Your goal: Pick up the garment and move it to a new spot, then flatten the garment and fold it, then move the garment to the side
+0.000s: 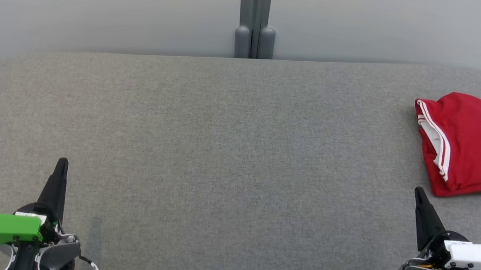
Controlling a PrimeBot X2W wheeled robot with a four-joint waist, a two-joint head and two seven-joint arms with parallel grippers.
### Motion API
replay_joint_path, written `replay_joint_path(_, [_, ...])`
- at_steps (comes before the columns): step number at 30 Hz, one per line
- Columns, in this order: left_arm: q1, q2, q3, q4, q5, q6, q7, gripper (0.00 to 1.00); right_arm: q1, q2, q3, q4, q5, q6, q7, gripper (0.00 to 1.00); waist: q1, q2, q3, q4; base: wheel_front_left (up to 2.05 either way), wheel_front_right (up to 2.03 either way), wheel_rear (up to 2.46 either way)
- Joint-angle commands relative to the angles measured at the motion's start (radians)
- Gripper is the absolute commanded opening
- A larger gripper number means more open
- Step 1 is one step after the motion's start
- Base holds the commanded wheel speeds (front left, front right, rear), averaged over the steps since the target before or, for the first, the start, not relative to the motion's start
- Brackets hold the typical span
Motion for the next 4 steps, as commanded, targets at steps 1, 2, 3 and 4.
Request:
replay_joint_path(1, [-0.011, 0.001, 0.003, -0.002, -0.003, -0.005, 0.003, 0.00, -0.007, 0.002, -0.004, 0.002, -0.006, 0.000, 0.004, 0.00, 0.0000, 0.0000, 0.000, 0.000, 0.00, 0.00, 0.00])
replay_joint_path(2, [-0.011, 0.001, 0.003, -0.002, -0.003, -0.005, 0.003, 0.00, -0.007, 0.002, -0.004, 0.002, -0.007, 0.000, 0.004, 0.00, 0.0000, 0.0000, 0.000, 0.000, 0.00, 0.00, 0.00])
replay_joint_path(3, [-0.011, 0.001, 0.003, -0.002, -0.003, -0.005, 0.003, 0.00, -0.007, 0.002, -0.004, 0.002, -0.007, 0.000, 0.004, 0.00, 0.0000, 0.0000, 0.000, 0.000, 0.00, 0.00, 0.00])
replay_joint_path(4, [-0.011, 0.001, 0.003, -0.002, -0.003, -0.005, 0.003, 0.00, -0.007, 0.002, -0.005, 0.002, -0.007, 0.000, 0.004, 0.00, 0.0000, 0.0000, 0.000, 0.000, 0.00, 0.00, 0.00])
